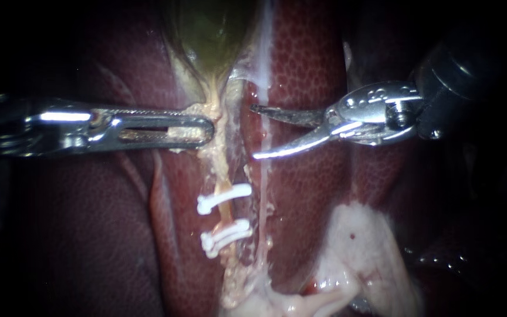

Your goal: Go to the cutting position left tube

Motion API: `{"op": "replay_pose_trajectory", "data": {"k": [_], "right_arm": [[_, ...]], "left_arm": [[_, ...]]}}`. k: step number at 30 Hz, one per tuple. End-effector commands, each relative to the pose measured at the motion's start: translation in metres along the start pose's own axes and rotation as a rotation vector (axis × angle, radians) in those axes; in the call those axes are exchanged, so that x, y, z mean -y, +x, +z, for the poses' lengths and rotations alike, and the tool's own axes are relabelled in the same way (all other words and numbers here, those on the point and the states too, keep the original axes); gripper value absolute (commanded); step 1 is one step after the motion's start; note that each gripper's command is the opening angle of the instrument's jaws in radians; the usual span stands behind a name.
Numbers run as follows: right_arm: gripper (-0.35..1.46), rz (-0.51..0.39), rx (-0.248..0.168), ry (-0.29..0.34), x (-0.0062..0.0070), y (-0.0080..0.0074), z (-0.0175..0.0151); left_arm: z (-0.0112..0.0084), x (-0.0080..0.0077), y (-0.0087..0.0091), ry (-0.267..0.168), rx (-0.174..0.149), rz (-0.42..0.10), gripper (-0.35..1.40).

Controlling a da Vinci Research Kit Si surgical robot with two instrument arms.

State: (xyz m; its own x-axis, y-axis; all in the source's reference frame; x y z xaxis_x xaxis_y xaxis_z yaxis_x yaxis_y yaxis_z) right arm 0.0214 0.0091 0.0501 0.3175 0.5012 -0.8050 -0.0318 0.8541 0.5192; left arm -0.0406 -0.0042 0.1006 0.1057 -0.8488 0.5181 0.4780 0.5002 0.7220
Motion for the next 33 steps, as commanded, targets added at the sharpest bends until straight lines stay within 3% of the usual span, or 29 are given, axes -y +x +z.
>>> {"op": "replay_pose_trajectory", "data": {"k": [1, 10, 17, 26, 33], "right_arm": [[1.43, 0.0, 0.0, 0.0, 0.0, 0.0, 0.0], [1.43, 0.0, 0.0, -0.001, -0.0001, -0.0001, 0.0], [1.43, 0.0, 0.0, -0.001, -0.0001, -0.0001, 0.0], [1.43, 0.0, 0.0, -0.001, -0.0001, -0.0001, 0.0001], [1.43, 0.001, 0.0, -0.002, -0.0001, -0.0001, 0.0002]], "left_arm": [[0.0, 0.0, 0.0, 0.0, 0.0, 0.0, -0.35], [-0.0011, -0.0003, -0.0004, 0.008, -0.004, -0.001, -0.35], [-0.0039, -0.0011, -0.0026, -0.008, -0.005, -0.012, -0.35], [-0.0077, -0.0011, -0.0059, -0.023, 0.036, -0.029, -0.35], [-0.009, -0.001, -0.0072, -0.027, 0.053, -0.022, -0.35]]}}
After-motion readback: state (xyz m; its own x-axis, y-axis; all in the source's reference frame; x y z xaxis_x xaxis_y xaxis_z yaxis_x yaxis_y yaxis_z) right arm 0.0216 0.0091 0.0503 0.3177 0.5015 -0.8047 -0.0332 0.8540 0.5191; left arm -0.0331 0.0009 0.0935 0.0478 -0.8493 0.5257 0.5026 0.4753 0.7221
